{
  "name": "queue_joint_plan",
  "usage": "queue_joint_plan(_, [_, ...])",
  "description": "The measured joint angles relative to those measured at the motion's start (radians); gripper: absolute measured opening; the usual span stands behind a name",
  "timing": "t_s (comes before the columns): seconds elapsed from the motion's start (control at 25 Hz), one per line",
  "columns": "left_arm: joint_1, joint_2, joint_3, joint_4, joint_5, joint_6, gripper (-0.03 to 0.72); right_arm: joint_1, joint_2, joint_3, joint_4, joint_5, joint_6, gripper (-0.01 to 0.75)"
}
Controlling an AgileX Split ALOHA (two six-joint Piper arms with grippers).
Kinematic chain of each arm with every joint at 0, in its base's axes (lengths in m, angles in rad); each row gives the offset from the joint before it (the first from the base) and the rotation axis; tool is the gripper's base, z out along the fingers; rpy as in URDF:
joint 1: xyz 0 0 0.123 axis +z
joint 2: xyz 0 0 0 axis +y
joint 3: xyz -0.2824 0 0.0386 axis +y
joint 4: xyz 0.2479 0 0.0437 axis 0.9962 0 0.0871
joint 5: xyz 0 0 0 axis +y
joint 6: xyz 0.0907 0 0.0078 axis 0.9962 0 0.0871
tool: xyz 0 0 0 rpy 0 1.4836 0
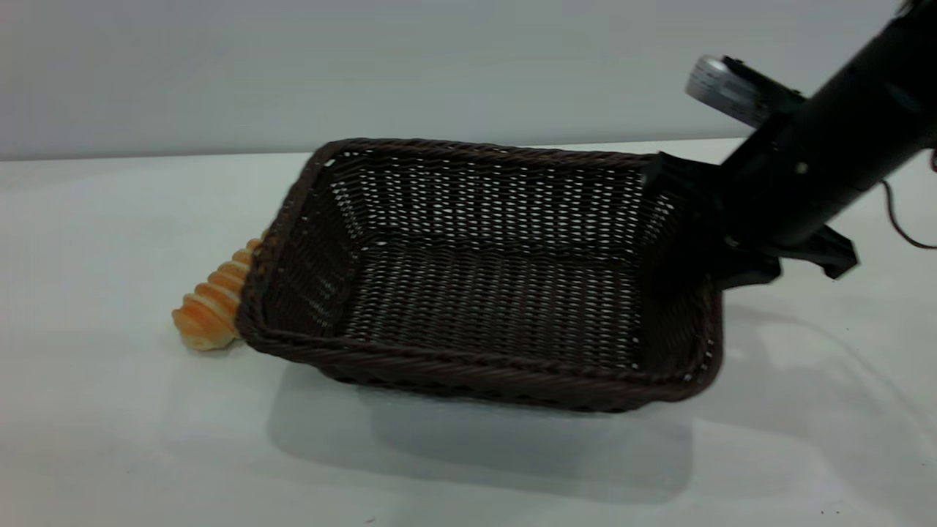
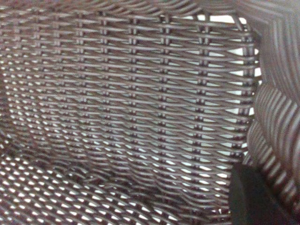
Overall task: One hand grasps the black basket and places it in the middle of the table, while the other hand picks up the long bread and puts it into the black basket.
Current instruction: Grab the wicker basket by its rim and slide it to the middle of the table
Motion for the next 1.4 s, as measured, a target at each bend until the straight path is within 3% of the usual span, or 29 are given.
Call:
queue_joint_plan(0.24, [0.000,0.000,0.000,0.000,0.005,0.018,0.477,0.006,0.093,-0.093,-0.018,0.090,-0.002,0.088])
queue_joint_plan(0.52, [0.000,0.000,0.000,0.000,0.007,0.024,0.477,0.061,0.149,-0.149,-0.050,0.109,-0.020,0.091])
queue_joint_plan(0.76, [0.000,0.000,0.000,0.000,0.007,0.025,0.477,0.060,0.157,-0.154,-0.056,0.107,-0.020,0.112])
queue_joint_plan(0.88, [0.000,0.000,0.000,0.000,0.007,0.025,0.477,0.060,0.157,-0.155,-0.055,0.108,-0.020,0.169])
queue_joint_plan(1.0, [0.000,0.000,0.000,0.000,0.012,0.025,0.477,0.048,0.156,-0.157,-0.053,0.118,-0.021,0.287])
queue_joint_plan(1.2, [0.000,0.000,0.000,0.000,0.035,0.025,0.477,-0.036,0.127,-0.159,-0.054,0.197,-0.021,0.467])
queue_joint_plan(1.4, [0.000,0.004,-0.001,0.000,0.046,0.025,0.477,-0.150,0.036,-0.159,-0.134,0.341,-0.036,0.507])
